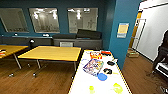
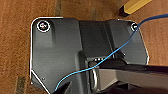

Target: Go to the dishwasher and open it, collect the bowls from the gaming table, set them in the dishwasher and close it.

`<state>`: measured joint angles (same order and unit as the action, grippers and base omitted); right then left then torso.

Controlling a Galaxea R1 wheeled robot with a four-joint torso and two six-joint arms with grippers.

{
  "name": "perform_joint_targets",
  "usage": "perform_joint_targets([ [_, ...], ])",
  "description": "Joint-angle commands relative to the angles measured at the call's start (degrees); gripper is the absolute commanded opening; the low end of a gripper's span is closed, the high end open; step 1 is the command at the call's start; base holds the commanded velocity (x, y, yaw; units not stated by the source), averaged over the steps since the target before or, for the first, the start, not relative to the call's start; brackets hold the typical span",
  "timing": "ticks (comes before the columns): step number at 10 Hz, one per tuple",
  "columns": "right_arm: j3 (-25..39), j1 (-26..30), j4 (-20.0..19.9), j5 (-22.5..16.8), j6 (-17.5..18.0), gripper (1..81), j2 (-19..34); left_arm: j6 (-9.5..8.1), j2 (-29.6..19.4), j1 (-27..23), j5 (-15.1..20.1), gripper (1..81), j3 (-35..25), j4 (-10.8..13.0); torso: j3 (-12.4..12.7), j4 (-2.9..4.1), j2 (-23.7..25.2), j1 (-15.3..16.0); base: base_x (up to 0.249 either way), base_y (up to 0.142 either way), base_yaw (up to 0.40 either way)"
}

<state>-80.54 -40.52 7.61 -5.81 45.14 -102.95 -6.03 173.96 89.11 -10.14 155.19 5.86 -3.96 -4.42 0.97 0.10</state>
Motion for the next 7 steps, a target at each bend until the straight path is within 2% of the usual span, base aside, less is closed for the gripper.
perform_joint_targets([
  [1,-4.5,8.4,0.3,-4.4,0.9,81.1,-2.1,0.06,0.1,-2.8,2.8,81.1,-0.1,-0.2,0.0,0.00,0.0,0.0,0.000,0.000,0.000],
  [4,-10.1,8.2,0.4,-4.7,0.4,81.1,-8.3,0.06,-0.1,-3.4,2.9,81.1,-0.1,-0.2,0.0,0.00,0.0,0.0,0.000,0.000,0.000],
  [7,-10.6,8.6,0.5,-4.7,0.4,81.1,-10.2,0.06,-0.1,-3.5,2.9,81.1,-0.1,-0.2,-5.1,0.00,0.0,0.0,0.000,0.000,0.000],
])
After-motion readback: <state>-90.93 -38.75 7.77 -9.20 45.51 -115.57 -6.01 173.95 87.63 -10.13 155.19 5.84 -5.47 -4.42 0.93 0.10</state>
